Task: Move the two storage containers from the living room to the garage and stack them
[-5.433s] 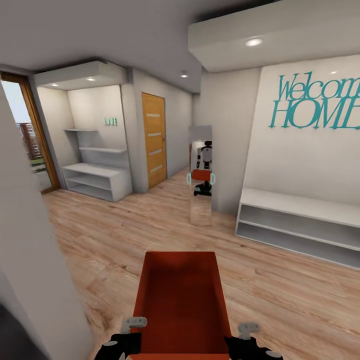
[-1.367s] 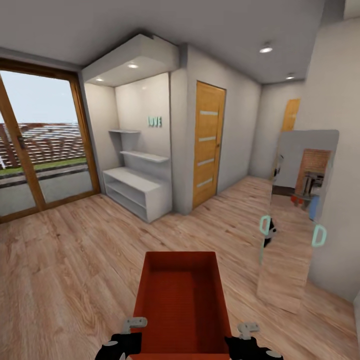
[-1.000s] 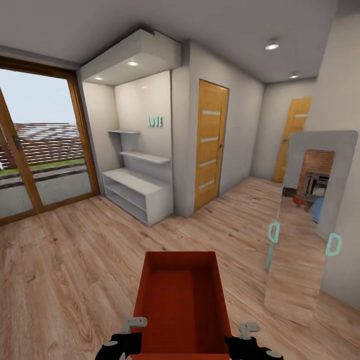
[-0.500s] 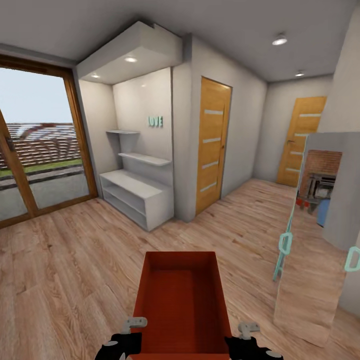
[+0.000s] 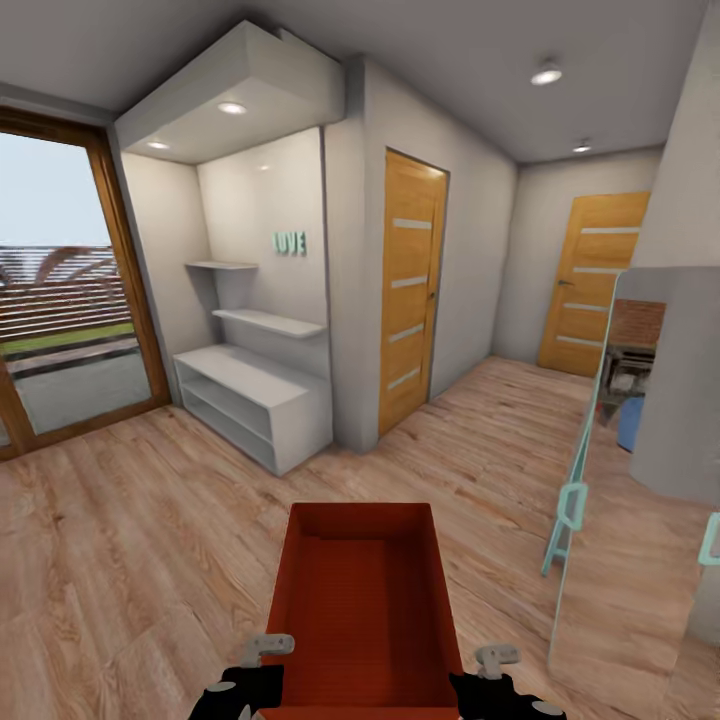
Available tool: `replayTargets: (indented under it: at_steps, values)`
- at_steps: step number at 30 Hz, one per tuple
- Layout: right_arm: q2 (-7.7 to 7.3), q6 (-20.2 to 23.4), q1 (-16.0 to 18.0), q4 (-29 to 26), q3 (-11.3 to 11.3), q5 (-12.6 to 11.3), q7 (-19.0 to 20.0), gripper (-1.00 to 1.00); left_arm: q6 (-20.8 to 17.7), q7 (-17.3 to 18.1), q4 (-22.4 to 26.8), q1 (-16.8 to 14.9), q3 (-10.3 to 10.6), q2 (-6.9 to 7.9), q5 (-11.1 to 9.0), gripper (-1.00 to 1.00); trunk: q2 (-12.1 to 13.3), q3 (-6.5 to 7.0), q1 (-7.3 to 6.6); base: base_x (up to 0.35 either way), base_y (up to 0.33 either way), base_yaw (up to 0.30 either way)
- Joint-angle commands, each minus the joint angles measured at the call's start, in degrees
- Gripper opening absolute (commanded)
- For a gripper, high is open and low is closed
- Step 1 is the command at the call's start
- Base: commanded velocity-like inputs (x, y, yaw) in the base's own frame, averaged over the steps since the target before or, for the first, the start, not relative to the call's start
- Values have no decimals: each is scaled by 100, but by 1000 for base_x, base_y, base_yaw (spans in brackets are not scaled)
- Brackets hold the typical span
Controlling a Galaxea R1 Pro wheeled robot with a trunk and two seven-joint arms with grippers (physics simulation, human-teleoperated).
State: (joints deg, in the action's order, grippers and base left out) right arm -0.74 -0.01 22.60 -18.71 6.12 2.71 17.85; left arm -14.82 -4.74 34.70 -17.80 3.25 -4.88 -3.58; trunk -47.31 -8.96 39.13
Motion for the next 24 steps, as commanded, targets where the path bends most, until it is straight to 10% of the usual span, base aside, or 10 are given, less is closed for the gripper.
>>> replayTargets:
  at_steps: [1,24]
  values:
    - [56,1,-1,17,-187,63,49,-100,-37,-52,151,-4,7,-171,15,-100,-7,-9,4,324,0,-268]
    - [56,1,-1,17,-189,63,48,-100,-39,-45,151,-4,2,-162,-3,-100,-7,-9,4,319,110,-165]
